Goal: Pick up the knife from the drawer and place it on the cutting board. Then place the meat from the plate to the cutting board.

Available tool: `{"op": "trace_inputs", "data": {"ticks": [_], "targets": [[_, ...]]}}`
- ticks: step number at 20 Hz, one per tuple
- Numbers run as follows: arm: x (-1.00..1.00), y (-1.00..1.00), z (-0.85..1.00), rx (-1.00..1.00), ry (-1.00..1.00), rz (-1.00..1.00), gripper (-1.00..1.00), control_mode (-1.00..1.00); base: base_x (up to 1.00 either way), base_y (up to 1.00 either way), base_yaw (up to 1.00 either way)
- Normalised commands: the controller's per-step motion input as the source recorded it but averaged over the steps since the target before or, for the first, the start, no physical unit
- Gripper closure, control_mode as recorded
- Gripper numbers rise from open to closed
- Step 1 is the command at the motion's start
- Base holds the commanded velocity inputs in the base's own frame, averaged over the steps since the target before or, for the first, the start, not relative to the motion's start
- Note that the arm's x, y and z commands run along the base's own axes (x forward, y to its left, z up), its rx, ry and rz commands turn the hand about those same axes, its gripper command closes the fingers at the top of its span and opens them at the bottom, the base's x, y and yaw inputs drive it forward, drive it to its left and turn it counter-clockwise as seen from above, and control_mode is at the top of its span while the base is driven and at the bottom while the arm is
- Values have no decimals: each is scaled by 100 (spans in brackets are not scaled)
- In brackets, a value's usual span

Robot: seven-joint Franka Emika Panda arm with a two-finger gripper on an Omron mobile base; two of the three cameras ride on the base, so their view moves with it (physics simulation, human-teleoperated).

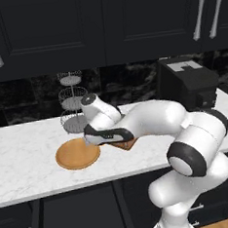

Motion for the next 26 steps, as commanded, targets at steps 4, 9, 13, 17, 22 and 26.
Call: {"op": "trace_inputs", "data": {"ticks": [4,9,13,17,22,26], "targets": [[0,-100,16,0,0,-8,100,-100,0,0,0],[0,-100,3,3,1,-8,100,-100,0,0,0],[8,-100,0,7,3,-8,100,-100,0,0,0],[21,-97,0,12,2,-3,100,-100,0,0,0],[35,-61,0,11,1,0,100,-100,0,0,0],[58,-19,-7,4,7,0,100,-100,0,0,0]]}}
